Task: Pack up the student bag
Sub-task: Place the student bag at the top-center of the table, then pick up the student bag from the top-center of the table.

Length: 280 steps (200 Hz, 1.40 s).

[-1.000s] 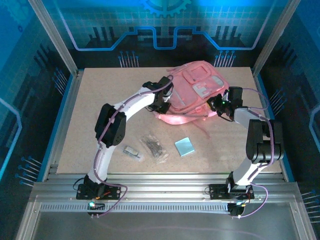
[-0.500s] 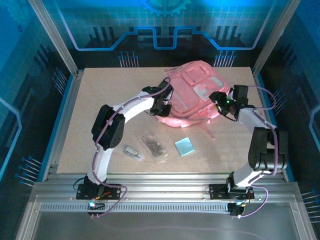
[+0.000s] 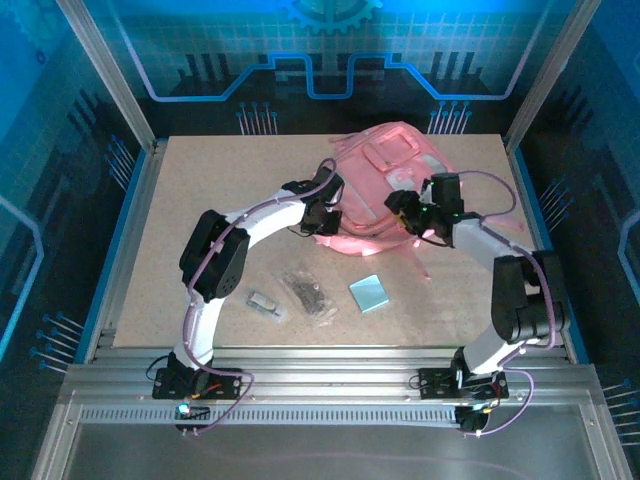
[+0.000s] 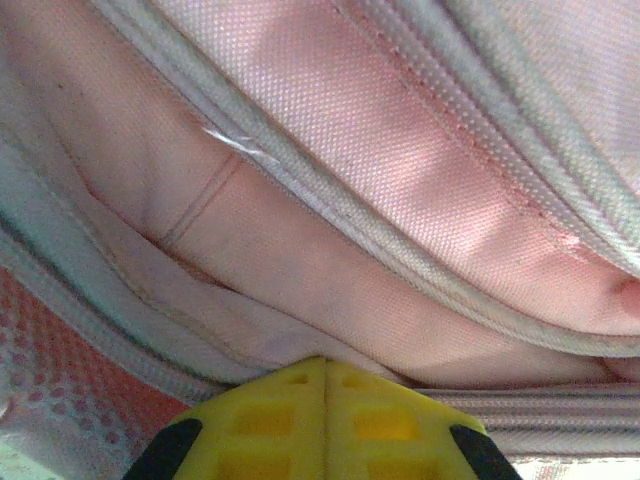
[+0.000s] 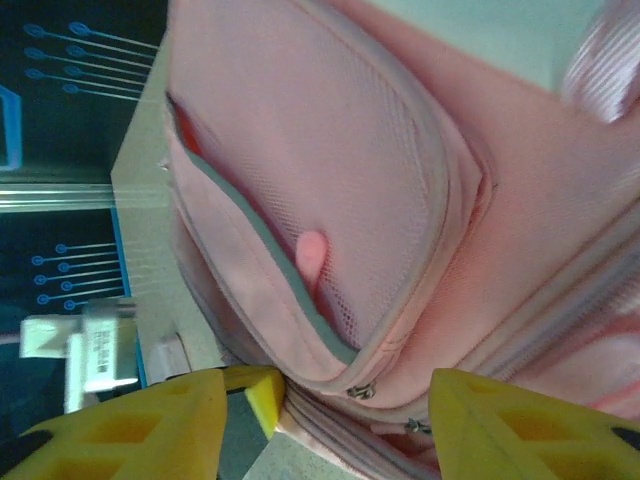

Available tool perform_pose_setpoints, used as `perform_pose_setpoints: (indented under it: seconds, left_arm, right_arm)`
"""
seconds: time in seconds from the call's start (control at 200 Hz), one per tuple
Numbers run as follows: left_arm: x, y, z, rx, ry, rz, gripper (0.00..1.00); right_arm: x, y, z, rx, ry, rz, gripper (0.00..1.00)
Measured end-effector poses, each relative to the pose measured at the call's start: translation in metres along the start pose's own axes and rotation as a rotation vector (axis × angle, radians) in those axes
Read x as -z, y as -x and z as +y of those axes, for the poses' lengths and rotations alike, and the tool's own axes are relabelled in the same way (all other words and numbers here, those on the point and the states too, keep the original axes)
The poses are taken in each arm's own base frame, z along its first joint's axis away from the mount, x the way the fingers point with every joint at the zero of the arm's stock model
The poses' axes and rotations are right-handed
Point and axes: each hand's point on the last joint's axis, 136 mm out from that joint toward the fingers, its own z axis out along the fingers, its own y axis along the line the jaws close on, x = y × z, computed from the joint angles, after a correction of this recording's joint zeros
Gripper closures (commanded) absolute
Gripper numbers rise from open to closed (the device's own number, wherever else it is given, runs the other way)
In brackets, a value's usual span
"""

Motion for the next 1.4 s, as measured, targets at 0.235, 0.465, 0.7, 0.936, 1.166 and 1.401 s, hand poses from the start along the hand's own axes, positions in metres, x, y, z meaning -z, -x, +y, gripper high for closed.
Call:
perform_pose_setpoints:
  seconds: [0.235,0.465,0.7,0.936,1.166,1.401]
  left_arm:
    - [0.0,0.001,0.0,0.006,-0.002,-0.003,0.94]
    - [0.0,0.001,0.0,0.005,-0.002,-0.004,0.94]
    - [0.0,0.001,0.0,0.005,-0.002,-0.005,0.95]
    - [0.0,0.001,0.0,0.005,-0.002,-0.005,0.95]
    - [-0.001,0.0,0.0,0.005,-0.001,-0.004,0.95]
    - [-0.002,0.0,0.002,0.003,0.008,-0.01,0.95]
  right_arm:
    - [-0.028,-0.013,-0.02,-0.061,-0.022,0.037,0.43]
    - [-0.028,-0.015,-0.02,-0.082,-0.022,0.036,0.43]
    - [-0.016,-0.031,-0.025,-0.08,-0.045,0.046,0.42]
    - [-0.031,-0.03,-0.034,-0.098,-0.056,0.055,0.43]
    - [-0.04,-0.019,-0.023,-0.097,-0.027,0.039,0.52]
    - [-0.04,-0.01,-0.006,-0.073,0.016,-0.002,0.86]
